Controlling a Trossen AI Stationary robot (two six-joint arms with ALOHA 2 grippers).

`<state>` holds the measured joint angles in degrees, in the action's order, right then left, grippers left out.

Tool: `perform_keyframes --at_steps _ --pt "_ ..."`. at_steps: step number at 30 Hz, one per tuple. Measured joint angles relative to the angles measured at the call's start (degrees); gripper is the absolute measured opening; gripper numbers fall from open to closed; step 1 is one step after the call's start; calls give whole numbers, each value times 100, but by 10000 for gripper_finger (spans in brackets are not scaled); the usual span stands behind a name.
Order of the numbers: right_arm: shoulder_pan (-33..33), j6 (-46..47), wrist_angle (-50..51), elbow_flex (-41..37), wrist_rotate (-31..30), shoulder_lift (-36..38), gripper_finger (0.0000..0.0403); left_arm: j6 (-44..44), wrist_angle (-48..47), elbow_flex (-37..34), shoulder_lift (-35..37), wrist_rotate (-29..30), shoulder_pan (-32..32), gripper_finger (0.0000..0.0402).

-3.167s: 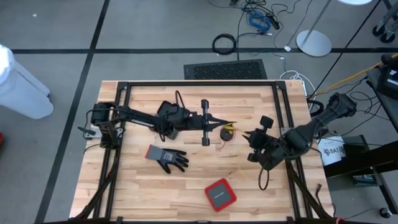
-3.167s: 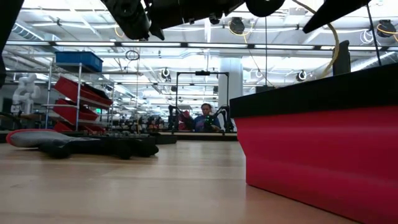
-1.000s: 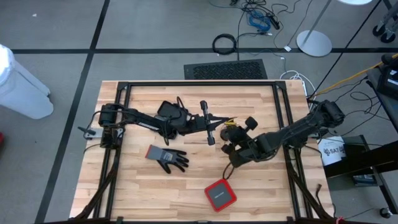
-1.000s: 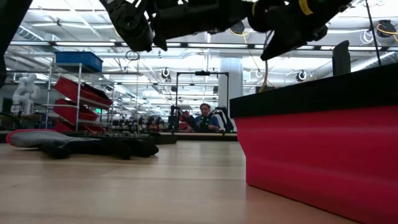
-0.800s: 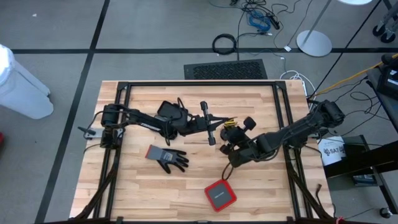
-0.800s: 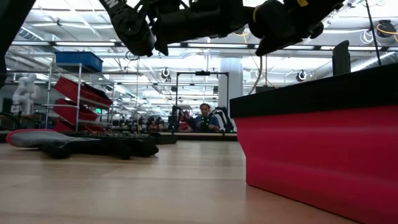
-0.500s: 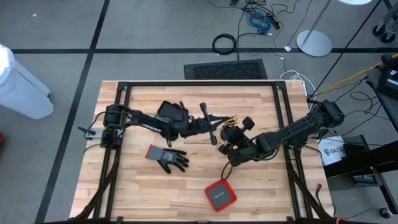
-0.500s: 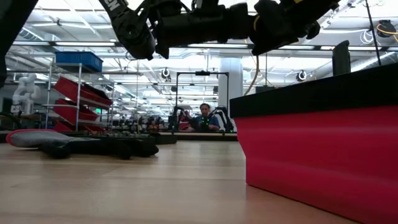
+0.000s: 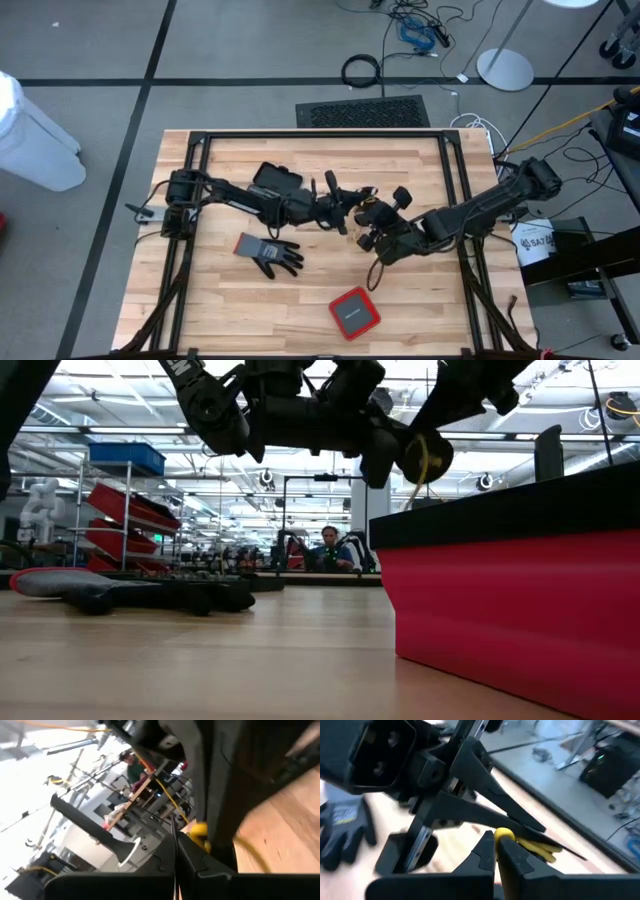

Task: Coil cords
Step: Coil the yellow wire onto the spool

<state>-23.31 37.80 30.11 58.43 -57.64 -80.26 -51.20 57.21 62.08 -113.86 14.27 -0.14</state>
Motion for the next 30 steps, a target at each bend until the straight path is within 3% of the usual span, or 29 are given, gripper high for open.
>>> perform_keyframes --at_steps 6,13,21,30 --pt "138 37 672 0 1102 588 1 -344 -665 1 163 -25 122 0" --pt "276 -451 1591 13 2234 1252 1 139 -1679 -11 672 -544 237 0" --pt "265 -1098 1936 15 2089 1411 1 1712 -1849 -9 1275 -1733 165 0" --pt "-128 -725 1935 15 1822 1117 1 1475 -2248 -9 1377 -1580 79 0"
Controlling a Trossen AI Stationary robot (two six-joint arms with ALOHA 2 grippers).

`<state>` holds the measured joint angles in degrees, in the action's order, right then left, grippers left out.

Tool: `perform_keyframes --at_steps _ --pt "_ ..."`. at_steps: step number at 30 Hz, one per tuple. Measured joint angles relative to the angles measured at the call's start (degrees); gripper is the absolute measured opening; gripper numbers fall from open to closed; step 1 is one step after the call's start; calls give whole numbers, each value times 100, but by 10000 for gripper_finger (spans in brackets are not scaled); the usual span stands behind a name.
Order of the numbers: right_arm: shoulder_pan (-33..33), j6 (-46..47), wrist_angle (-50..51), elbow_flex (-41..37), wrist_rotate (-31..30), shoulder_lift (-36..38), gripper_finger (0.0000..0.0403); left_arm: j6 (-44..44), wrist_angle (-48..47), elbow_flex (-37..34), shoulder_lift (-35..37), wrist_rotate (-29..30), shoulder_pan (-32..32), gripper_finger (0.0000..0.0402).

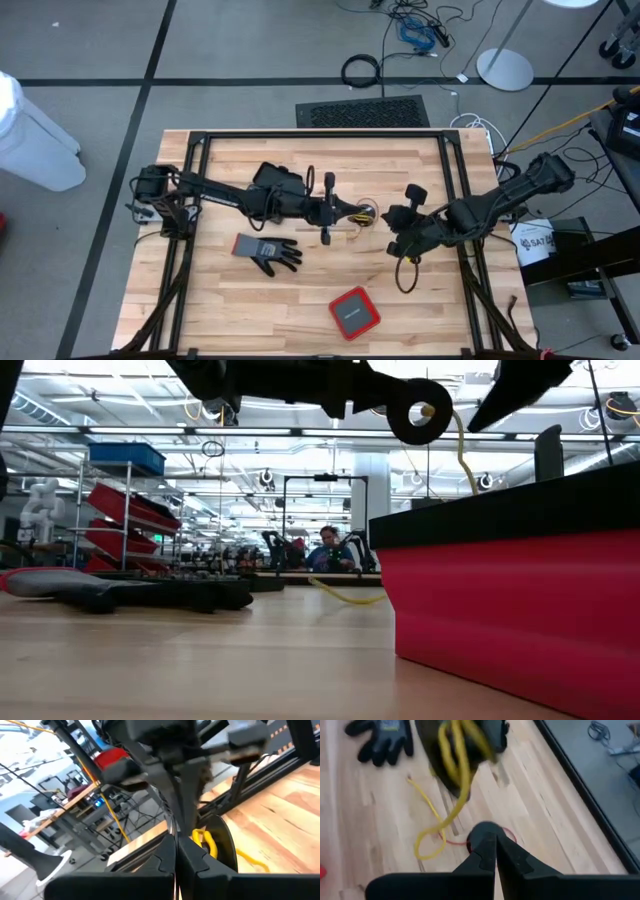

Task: Coil cords
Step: Coil the yellow wire onto the spool

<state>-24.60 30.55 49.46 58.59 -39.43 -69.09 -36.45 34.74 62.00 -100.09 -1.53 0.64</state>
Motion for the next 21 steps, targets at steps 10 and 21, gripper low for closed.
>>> perform_keyframes --at_steps 10,21 --pt "-523 904 115 -2 -73 -420 7 -6 5 0 2 80 2 0" --pt "-1040 1534 -309 -2 -384 -1193 99 -13 34 2 2 97 2 0"
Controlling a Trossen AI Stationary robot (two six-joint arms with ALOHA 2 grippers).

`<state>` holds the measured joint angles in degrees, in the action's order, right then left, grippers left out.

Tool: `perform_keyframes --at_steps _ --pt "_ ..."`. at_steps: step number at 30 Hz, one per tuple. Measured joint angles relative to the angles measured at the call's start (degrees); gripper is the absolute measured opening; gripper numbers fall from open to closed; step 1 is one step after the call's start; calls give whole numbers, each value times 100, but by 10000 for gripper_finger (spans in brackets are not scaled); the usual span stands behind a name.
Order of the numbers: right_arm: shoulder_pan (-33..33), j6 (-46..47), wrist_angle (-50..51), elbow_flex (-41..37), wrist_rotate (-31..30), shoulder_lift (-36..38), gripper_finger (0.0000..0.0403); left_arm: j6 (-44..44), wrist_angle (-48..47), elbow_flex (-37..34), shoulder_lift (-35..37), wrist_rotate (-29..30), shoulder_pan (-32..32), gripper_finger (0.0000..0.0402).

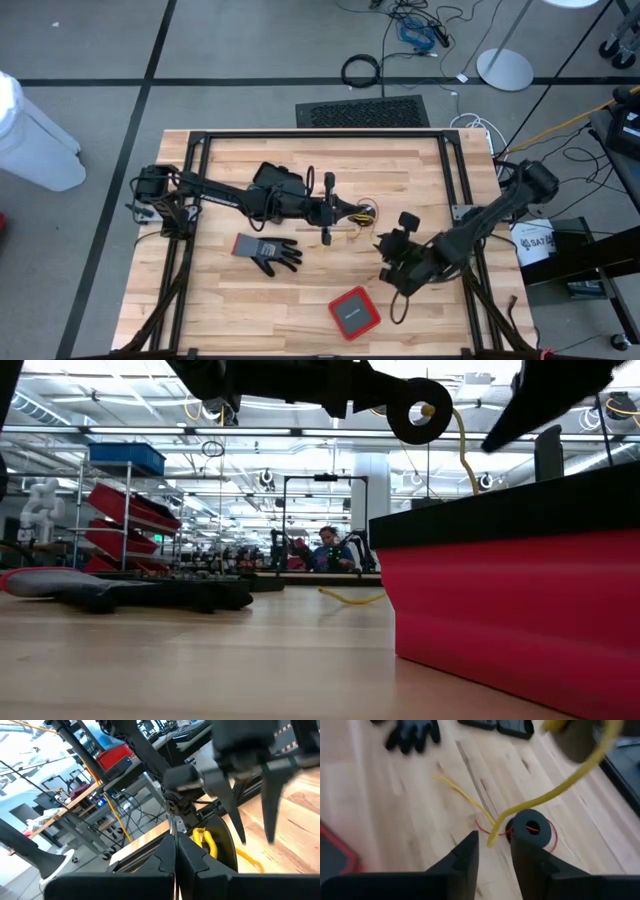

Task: Coil cords
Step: Coil the yellow wire onto the spool

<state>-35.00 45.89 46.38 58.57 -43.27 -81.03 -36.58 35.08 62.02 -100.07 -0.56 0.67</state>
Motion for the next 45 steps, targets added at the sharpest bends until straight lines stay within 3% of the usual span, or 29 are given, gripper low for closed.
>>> perform_keyframes --at_steps 5,12,26,30,38,45 --pt "55 -3 36 -7 -311 -627 103 4 -3 2 0 24 15 0" --pt "49 299 72 -7 -978 -862 71 7 -3 2 0 31 14 0" --pt "110 456 88 -7 -1073 -871 7 13 37 4 0 35 22 0" --pt "261 630 89 -7 -1347 -1031 2 183 145 4 0 19 22 0" --pt "842 789 -153 -7 -1725 -1488 1 867 767 7 -203 -195 0 0" --pt "1101 220 -1025 -7 -2179 -1509 0 1376 1934 7 -743 411 -20 0"
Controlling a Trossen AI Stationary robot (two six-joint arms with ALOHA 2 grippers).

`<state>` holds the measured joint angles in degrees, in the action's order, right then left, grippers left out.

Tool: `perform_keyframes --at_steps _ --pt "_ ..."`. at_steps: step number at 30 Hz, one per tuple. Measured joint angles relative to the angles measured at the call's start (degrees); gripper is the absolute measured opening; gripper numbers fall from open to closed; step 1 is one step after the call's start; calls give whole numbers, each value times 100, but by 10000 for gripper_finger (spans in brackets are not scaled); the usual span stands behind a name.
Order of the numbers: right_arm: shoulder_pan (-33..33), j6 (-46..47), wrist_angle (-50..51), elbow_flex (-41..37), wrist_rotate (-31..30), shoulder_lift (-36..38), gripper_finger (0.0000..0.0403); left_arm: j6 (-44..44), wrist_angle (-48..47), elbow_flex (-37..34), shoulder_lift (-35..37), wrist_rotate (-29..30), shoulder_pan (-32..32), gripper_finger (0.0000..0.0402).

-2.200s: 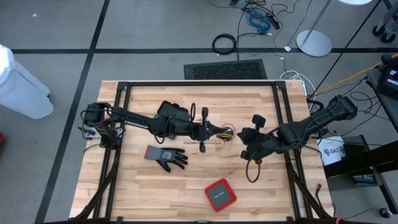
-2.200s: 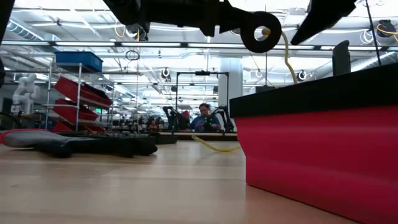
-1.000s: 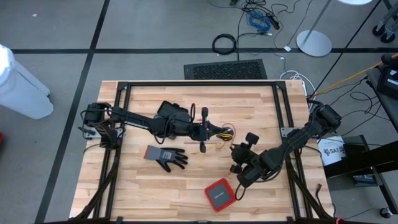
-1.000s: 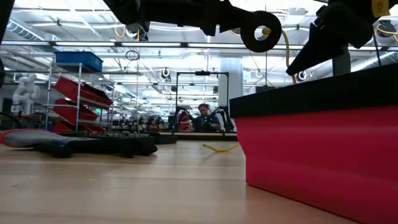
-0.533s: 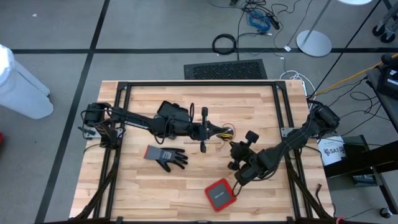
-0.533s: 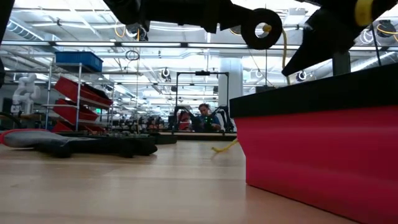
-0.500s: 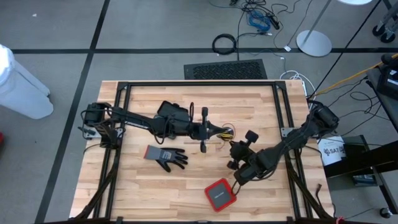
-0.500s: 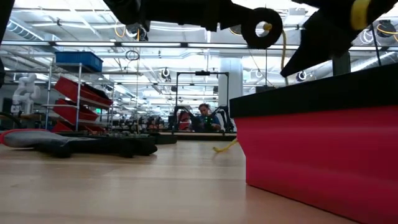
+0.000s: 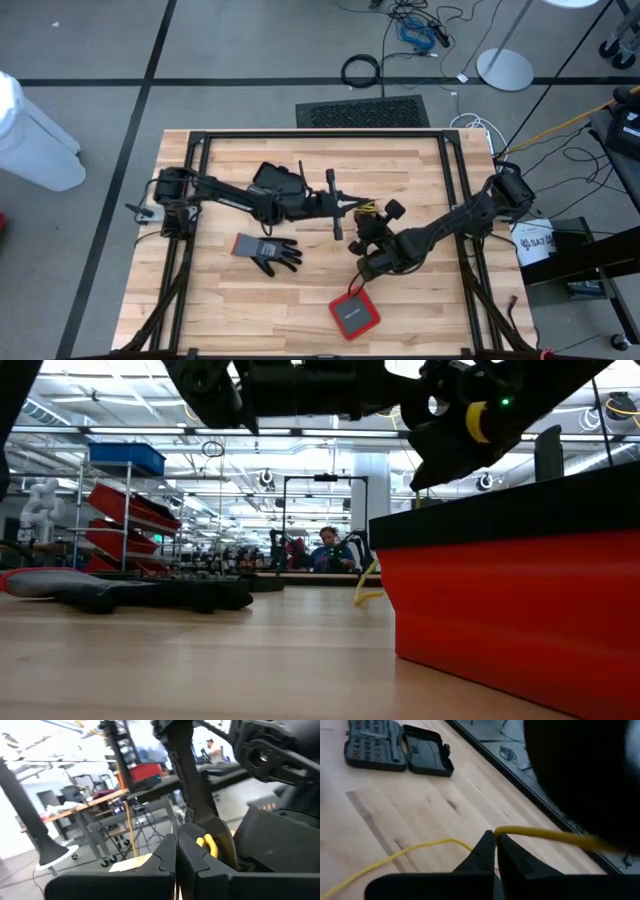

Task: Coil cords
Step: Coil the yellow wire onto the spool

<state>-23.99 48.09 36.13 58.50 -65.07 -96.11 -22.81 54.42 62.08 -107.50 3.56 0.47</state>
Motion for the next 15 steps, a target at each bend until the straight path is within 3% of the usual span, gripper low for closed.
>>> perform_keyframes --at_steps 7,15 --pt "137 -70 -115 -2 -139 24 0 284 868 0 -484 521 9 0" --pt "103 -407 -43 -4 74 128 0 101 818 1 -630 449 2 0"
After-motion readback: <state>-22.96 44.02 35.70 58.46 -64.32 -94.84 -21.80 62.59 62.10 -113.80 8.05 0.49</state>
